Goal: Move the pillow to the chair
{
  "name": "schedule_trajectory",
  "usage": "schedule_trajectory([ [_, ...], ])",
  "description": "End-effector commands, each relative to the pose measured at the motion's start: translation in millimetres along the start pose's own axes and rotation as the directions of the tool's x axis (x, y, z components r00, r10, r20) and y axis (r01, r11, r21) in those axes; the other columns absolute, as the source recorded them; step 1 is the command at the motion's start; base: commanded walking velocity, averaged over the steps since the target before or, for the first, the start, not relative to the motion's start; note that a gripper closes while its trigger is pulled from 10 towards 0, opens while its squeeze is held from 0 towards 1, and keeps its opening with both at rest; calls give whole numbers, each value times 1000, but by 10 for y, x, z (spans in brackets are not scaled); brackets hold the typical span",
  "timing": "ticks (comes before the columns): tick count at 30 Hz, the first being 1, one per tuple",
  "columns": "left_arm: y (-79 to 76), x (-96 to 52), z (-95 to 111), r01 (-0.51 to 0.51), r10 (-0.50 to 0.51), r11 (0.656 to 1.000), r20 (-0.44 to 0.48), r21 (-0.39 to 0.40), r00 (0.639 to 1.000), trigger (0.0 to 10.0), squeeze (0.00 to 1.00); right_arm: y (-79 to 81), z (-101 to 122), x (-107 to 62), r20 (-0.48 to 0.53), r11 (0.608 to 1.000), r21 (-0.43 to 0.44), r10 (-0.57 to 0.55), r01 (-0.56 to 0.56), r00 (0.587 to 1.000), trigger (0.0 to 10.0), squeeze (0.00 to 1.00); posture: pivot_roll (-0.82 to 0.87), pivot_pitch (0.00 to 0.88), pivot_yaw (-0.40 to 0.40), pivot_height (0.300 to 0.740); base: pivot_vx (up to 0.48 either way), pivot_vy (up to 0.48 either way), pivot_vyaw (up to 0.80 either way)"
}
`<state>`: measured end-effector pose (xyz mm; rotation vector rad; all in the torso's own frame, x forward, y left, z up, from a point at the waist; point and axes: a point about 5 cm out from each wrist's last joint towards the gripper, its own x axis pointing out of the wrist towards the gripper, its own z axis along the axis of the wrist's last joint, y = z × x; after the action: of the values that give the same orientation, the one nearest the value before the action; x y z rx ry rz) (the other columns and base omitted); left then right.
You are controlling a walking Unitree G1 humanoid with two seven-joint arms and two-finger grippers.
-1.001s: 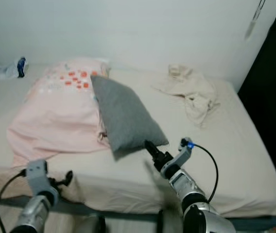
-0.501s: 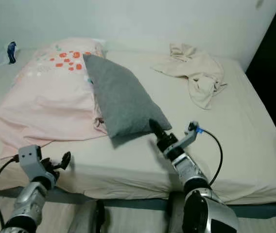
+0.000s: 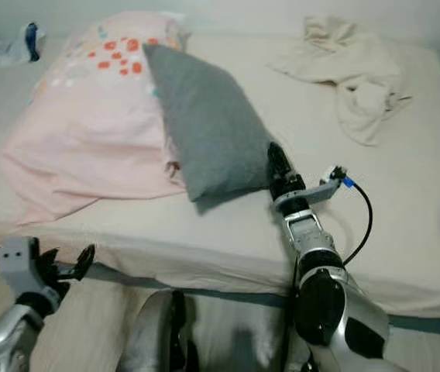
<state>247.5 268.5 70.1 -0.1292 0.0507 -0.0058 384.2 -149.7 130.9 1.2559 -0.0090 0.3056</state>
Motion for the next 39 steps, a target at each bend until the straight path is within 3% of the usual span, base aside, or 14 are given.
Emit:
schedule_trajectory([
  [1,-41,-64,-45,30,-30,999,-45,10,999,10000,0,-127,-168,-51,-65,991,11,-133,134,989,10000,0,282,408,96,565,0,0,0],
  [3,-65,-78,-40,35,-35,999,-51,6,998,10000,0,-154,-196,-59,-85,984,-6,-178,178,980,10000,0,282,408,96,565,0,0,0],
  [5,-147,-78,-66,59,-58,998,-58,9,997,10000,0,-119,-372,-53,-167,990,14,-135,140,977,10000,0,264,405,87,565,0,0,0],
  [7,-205,-86,-89,64,-64,998,-69,-5,996,10000,0,-126,-531,-100,-272,996,-21,-91,89,958,10000,0,263,404,86,565,0,0,0],
  [9,-231,-98,-88,64,-65,998,-81,-14,995,10000,0,-142,-580,-128,-314,996,-50,-82,70,946,10000,0,263,404,86,565,0,0,0],
  [14,-334,-106,-152,86,-89,996,-114,-32,989,10000,0,-296,-602,-341,-370,999,25,-13,24,929,10000,0,248,405,81,565,0,0,0],
  [17,-357,-116,-150,91,-95,995,-122,-34,988,10000,0,-354,-577,-381,-348,998,28,-45,59,937,10000,0,243,411,89,565,0,0,0],
  [21,-408,-130,-144,108,-112,993,-134,-42,985,10000,0,-349,-391,-368,-237,998,64,-12,28,971,10000,0,255,419,103,565,0,0,0],
  [24,-414,-136,-138,114,-119,993,-139,-40,983,10000,0,-253,-245,-318,-182,993,84,95,-81,979,10000,0,268,423,112,565,0,0,0],
  [27,-417,-140,-125,116,-121,992,-147,-38,982,10000,0,-110,-75,-262,-152,971,93,232,-220,961,10000,0,280,425,116,565,0,0,0],
  [30,-420,-150,-123,116,-121,992,-148,-39,982,10000,0,-47,-11,-226,-148,963,80,268,-259,952,10000,0,285,427,117,565,0,0,0],
  [35,-443,-191,-127,119,-124,992,-155,-43,980,10000,0,-19,140,-138,-75,985,31,172,-171,982,10000,0,295,433,120,565,0,0,0],
  [39,-449,-204,-121,121,-127,992,-158,-45,979,10000,0,18,193,-96,-46,987,22,159,-158,986,10000,0,299,435,124,565,0,0,0],
])
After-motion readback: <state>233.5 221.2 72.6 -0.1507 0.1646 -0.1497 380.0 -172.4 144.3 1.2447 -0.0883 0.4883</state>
